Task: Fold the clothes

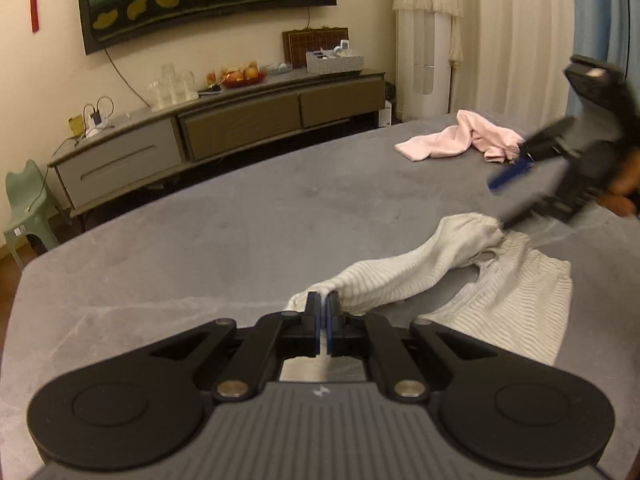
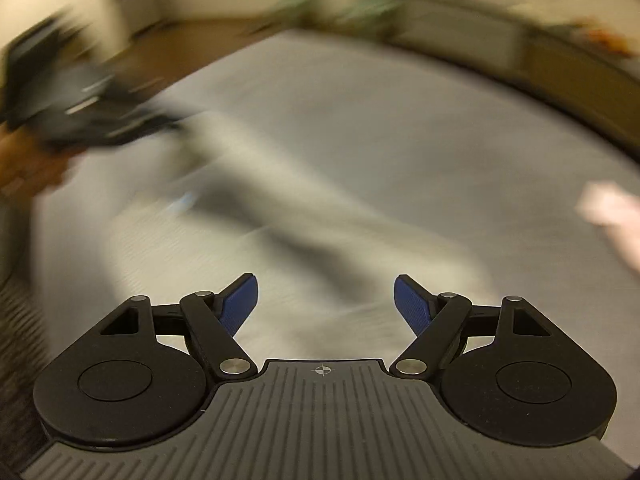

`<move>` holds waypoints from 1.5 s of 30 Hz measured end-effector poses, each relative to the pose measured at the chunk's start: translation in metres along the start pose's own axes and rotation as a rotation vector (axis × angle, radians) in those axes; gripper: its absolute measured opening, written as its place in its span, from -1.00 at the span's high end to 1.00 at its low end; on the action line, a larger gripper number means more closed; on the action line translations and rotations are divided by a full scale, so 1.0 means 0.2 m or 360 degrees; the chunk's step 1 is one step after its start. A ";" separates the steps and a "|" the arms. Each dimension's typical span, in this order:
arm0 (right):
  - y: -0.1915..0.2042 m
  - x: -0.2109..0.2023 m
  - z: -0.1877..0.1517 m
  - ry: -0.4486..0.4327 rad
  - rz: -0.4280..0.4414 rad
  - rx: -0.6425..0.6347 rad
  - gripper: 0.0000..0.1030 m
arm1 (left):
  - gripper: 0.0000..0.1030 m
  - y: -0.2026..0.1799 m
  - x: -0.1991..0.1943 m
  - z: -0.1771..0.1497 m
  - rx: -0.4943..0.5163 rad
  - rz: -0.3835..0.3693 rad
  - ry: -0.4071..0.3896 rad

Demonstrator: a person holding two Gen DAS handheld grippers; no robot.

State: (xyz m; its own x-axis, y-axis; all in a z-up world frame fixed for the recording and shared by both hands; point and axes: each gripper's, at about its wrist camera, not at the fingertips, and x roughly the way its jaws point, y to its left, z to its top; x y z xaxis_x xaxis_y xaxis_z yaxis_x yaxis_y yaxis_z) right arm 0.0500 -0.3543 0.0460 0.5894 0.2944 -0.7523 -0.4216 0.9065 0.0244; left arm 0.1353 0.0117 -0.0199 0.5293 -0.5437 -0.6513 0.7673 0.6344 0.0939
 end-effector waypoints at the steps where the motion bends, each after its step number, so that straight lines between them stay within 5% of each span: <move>1: -0.04 0.01 0.00 -0.0019 -0.0081 -0.0027 -0.55 | 0.95 -0.01 -0.01 0.00 0.0007 -0.0003 -0.0003; 5: -0.11 0.14 -0.04 0.0009 -0.0197 -0.0217 -0.56 | 0.95 -0.06 0.00 0.01 0.0042 -0.0016 0.0014; 12: -0.19 0.28 -0.08 0.0024 -0.0083 -0.0242 -0.53 | 0.95 -0.04 0.01 0.01 0.0012 -0.0031 0.0002; 14: -0.23 0.28 -0.06 0.0057 0.0057 -0.0144 -0.11 | 0.95 -0.02 0.01 0.01 -0.0015 -0.0013 0.0001; 16: -0.22 0.25 -0.05 0.0052 0.0110 -0.0177 0.65 | 0.95 -0.01 0.01 0.00 -0.0038 -0.0003 0.0002; 18: -0.16 0.22 -0.04 0.0036 0.0099 -0.0264 0.92 | 0.95 0.00 0.00 0.00 -0.0043 0.0025 -0.0005; 24: 0.15 -0.23 -0.11 -0.0210 -0.0117 -0.0748 0.93 | 0.86 -0.08 -0.29 -0.16 -0.0100 0.0080 -0.0099; 26: 0.30 -0.32 -0.26 -0.0176 -0.0161 -0.0936 0.93 | 0.57 -0.14 -0.30 -0.29 -0.0085 0.0073 0.0019; 29: 0.45 -0.33 -0.51 -0.0003 -0.0204 -0.1053 0.86 | 0.53 -0.25 -0.32 -0.45 -0.0033 0.0110 0.0189; 32: 0.43 -0.36 -0.60 0.0112 -0.0168 -0.0830 0.82 | 0.12 -0.26 -0.42 -0.50 -0.0166 0.0112 0.0152; 34: 0.37 -0.44 -0.57 0.0039 -0.0094 -0.0539 0.42 | 0.04 -0.22 -0.48 -0.50 -0.0335 0.0144 0.0083; 37: 0.25 -0.53 -0.51 -0.0096 0.0080 -0.0049 0.06 | -0.02 -0.14 -0.52 -0.47 -0.0603 0.0091 -0.0011; 40: 0.15 -0.50 -0.48 -0.0164 0.0141 0.0240 0.06 | -0.05 -0.15 -0.48 -0.40 -0.0639 0.0037 -0.0069; 43: 0.19 -0.42 -0.45 -0.0173 0.0115 0.0277 0.10 | -0.05 -0.18 -0.37 -0.37 -0.0585 0.0044 -0.0038; 45: 0.20 -0.33 -0.45 -0.0052 0.0071 0.0227 0.17 | 0.00 -0.21 -0.27 -0.37 -0.0526 0.0090 0.0073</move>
State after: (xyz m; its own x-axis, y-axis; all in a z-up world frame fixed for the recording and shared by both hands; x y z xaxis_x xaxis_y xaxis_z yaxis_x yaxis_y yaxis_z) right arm -0.0674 -0.3638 0.0372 0.5956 0.3427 -0.7265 -0.3468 0.9255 0.1523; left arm 0.0476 0.0563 -0.0447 0.5451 -0.4820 -0.6860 0.5741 0.8109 -0.1136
